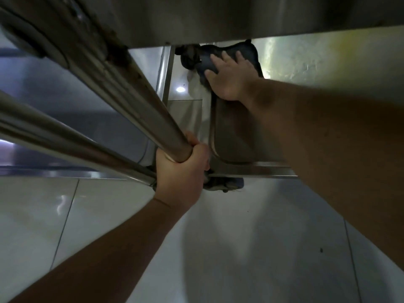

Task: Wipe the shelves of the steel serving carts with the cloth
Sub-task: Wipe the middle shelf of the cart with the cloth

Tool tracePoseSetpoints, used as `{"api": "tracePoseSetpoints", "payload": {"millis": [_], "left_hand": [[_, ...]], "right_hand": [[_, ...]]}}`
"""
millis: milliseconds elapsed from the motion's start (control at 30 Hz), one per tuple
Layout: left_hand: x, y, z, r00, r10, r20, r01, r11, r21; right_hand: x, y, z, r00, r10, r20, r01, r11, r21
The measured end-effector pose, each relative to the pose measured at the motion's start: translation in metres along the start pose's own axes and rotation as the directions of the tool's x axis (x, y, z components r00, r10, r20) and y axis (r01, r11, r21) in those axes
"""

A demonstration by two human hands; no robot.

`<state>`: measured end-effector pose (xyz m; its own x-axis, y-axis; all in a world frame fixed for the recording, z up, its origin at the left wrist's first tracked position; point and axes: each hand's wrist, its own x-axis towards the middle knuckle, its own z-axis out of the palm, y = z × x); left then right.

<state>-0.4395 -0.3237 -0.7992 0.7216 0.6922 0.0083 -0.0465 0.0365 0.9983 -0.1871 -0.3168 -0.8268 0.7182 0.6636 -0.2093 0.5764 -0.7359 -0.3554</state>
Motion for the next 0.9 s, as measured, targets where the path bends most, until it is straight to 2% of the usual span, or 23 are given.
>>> {"api": "tracePoseSetpoints", "payload": {"millis": [133,233,333,433,533,633,700,767,833,900], "left_hand": [[0.000,0.000,0.000,1.000,-0.025,0.005,0.025,1.000,-0.013],[0.000,0.001,0.000,1.000,-0.015,0.006,0.015,1.000,0.004],[0.000,-0.001,0.000,1.000,-0.006,-0.005,0.006,1.000,0.001],[0.001,-0.001,-0.001,1.000,-0.001,0.000,0.001,1.000,-0.002],[0.000,0.000,-0.001,1.000,-0.006,-0.008,0.006,1.000,0.000],[-0.002,0.003,0.001,0.998,-0.023,-0.054,0.022,1.000,-0.004],[-0.003,0.005,0.002,0.997,-0.039,-0.063,0.039,0.999,0.004],[-0.003,0.006,0.002,0.997,-0.053,-0.055,0.054,0.998,0.026],[-0.003,0.007,0.001,0.996,-0.064,-0.062,0.066,0.997,0.033],[-0.004,0.007,0.002,0.994,-0.086,-0.069,0.089,0.995,0.038]], "right_hand": [[0.004,-0.009,0.001,0.998,-0.062,0.003,0.062,0.998,-0.032],[-0.027,-0.006,0.001,0.977,-0.210,0.023,0.211,0.973,-0.097],[-0.090,-0.006,0.021,0.931,-0.360,0.056,0.364,0.927,-0.087],[-0.157,0.002,0.037,0.857,-0.492,0.152,0.498,0.867,-0.006],[-0.165,0.022,0.030,0.807,-0.552,0.213,0.550,0.832,0.074],[-0.122,0.023,0.022,0.870,-0.478,0.119,0.485,0.873,-0.044],[-0.076,0.018,0.014,0.935,-0.352,0.051,0.355,0.931,-0.083],[-0.031,0.013,0.002,0.984,-0.178,0.008,0.178,0.983,-0.039],[0.000,0.006,-0.005,1.000,-0.014,0.024,0.014,1.000,0.020],[0.005,0.000,-0.004,0.998,0.041,0.045,-0.041,0.999,0.000]]}}
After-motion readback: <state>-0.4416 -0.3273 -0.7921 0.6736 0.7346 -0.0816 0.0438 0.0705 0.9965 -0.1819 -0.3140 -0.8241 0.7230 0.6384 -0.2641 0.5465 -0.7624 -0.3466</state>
